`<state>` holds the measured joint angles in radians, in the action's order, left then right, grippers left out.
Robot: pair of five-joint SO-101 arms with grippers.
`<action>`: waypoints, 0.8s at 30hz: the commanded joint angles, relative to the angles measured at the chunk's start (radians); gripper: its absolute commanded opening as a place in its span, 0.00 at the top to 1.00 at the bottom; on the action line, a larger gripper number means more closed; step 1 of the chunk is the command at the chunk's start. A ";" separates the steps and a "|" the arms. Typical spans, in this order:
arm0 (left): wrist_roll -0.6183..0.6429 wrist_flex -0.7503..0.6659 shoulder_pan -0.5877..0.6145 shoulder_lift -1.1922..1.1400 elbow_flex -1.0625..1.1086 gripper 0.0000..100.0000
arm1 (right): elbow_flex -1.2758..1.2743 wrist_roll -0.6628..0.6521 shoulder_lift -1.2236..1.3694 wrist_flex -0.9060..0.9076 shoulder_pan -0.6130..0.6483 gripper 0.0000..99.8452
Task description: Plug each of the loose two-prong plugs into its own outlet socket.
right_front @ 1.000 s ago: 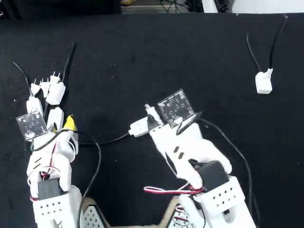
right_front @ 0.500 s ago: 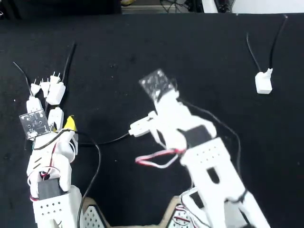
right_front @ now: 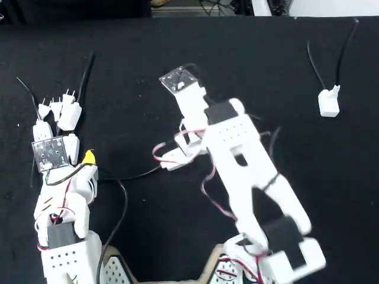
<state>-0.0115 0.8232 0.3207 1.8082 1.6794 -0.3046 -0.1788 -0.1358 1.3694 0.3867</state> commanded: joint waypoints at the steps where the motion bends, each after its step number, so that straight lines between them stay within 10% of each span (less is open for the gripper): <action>1: 0.018 0.005 0.010 0.000 0.021 0.82 | 0.199 -0.006 0.105 0.118 -0.017 0.99; 24: 0.018 0.008 0.019 -0.003 0.021 0.82 | 0.650 -0.002 0.565 0.391 -0.032 0.99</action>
<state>-0.0069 0.8278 0.3268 1.8082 1.6794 0.2862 -0.1788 0.4335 1.7285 0.3851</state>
